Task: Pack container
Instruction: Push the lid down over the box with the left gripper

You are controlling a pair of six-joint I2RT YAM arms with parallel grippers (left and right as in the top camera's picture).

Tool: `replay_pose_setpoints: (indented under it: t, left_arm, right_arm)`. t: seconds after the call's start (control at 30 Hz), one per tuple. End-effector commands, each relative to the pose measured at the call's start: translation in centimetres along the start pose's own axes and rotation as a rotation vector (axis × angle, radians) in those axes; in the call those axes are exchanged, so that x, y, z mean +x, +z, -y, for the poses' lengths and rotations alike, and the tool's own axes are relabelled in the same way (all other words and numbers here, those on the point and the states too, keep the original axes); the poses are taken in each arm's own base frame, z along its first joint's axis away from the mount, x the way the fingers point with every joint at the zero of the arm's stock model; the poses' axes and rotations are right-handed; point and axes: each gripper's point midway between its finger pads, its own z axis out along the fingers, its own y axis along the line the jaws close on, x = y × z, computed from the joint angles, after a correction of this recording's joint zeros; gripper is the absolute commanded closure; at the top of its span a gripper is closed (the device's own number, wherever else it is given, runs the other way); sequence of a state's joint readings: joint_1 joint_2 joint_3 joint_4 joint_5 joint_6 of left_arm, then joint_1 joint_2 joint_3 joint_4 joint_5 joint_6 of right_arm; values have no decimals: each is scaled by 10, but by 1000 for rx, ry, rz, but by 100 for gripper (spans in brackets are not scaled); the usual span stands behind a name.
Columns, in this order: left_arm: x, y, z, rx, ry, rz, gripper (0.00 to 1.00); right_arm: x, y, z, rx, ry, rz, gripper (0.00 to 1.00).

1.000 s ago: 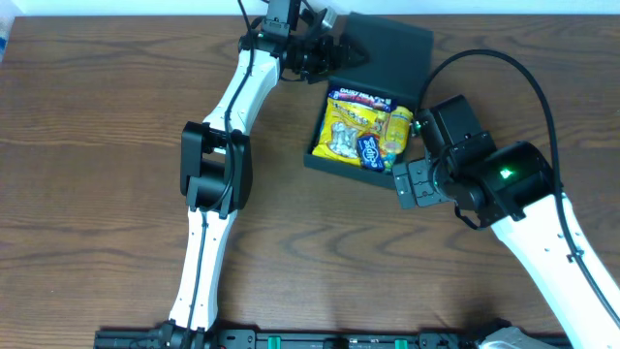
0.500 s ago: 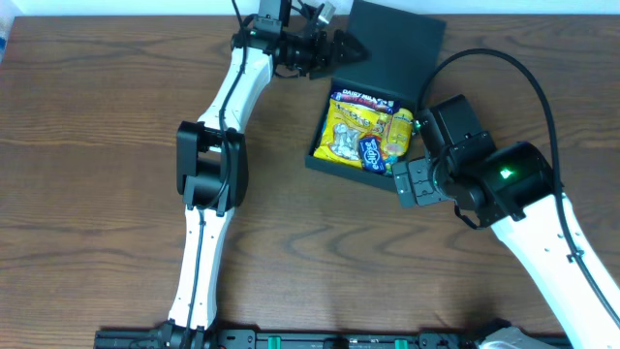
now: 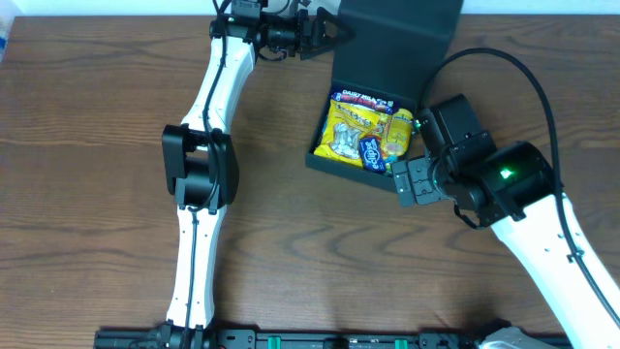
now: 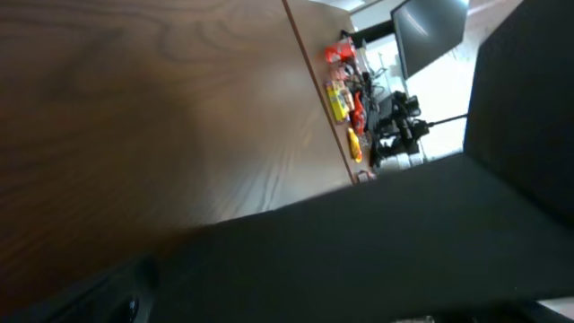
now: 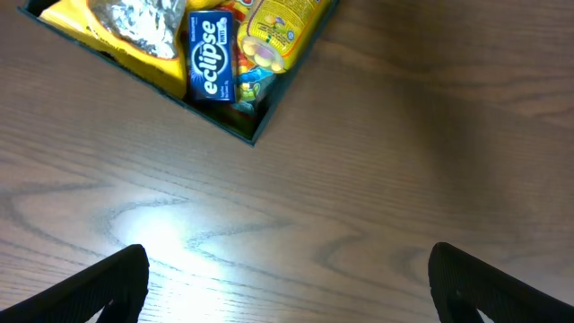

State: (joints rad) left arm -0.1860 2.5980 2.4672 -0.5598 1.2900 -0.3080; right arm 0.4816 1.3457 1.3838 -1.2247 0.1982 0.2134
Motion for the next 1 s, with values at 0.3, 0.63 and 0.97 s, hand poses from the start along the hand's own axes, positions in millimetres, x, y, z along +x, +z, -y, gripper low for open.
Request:
replay_pose_setpoints:
  t: [0.3, 0.63, 0.97]
  left_arm:
    - [17, -11, 24, -43, 43, -52, 4]
    - [40, -43, 66, -246, 116, -107, 4]
    - [74, -75, 111, -365, 105, -184, 4]
  right_arm:
    - [-1, -2, 3, 10, 24, 14, 1]
    - [-5, -2, 2, 6, 35, 31, 1]
    - [-4, -2, 2, 7, 50, 26, 1]
